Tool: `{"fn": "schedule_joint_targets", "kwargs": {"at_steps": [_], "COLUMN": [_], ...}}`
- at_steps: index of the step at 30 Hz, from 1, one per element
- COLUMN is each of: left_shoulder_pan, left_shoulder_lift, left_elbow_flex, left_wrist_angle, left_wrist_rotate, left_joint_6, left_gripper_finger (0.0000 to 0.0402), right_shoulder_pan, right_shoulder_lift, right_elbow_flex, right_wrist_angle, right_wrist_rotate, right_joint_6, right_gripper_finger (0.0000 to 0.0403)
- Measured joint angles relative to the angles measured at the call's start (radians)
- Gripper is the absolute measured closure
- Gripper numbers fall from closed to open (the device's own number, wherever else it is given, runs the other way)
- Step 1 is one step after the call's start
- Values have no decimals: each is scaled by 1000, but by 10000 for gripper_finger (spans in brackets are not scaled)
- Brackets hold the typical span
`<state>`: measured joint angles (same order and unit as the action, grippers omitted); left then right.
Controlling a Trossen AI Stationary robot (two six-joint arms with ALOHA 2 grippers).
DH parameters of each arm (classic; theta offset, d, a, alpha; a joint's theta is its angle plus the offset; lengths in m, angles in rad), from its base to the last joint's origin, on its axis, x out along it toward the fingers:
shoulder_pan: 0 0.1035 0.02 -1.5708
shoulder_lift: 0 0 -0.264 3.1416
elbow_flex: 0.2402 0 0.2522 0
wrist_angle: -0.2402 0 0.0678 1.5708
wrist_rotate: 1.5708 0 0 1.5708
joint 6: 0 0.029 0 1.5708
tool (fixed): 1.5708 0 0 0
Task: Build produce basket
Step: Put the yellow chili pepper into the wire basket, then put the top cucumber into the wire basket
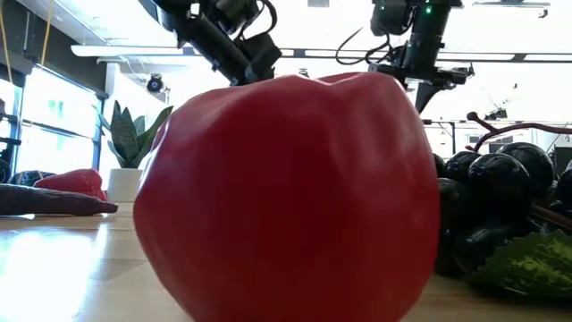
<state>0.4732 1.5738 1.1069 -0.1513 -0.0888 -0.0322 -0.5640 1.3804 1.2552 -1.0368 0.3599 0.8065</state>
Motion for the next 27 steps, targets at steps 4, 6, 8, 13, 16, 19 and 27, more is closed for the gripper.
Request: {"fn": "schedule_joint_targets", "kwargs": {"at_steps": [4, 6, 8, 13, 16, 19, 27], "left_shoulder_pan": [14, 19, 25, 33, 41, 56, 92], "left_shoulder_lift": [27, 39, 53, 68, 68, 61, 59], "left_elbow_flex": [0, 1, 0, 0, 0, 8, 105], "left_wrist_angle": [23, 42, 37, 37, 46, 42, -1], "left_wrist_rotate": [16, 27, 34, 35, 36, 36, 36], "left_joint_6": [-1, -1, -6, -8, -13, -45, -61], "left_gripper_finger": [270, 260, 250, 221, 204, 191, 186], "right_shoulder_pan": [-42, -67, -92, -148, -178, -209, -301], "right_shoulder_lift": [0, 0, 0, 0, 11, 34, 90], "right_elbow_flex": [0, 0, 0, 0, 0, 0, 0], "right_wrist_angle": [-28, -52, -71, -81, -83, -89, -94], "right_wrist_rotate": [-5, -20, -38, -95, -133, -170, -216], "right_joint_6": [-3, -5, -29, -87, -129, -190, -291], "right_gripper_finger": [206, 206, 206, 206, 206, 206, 206]}}
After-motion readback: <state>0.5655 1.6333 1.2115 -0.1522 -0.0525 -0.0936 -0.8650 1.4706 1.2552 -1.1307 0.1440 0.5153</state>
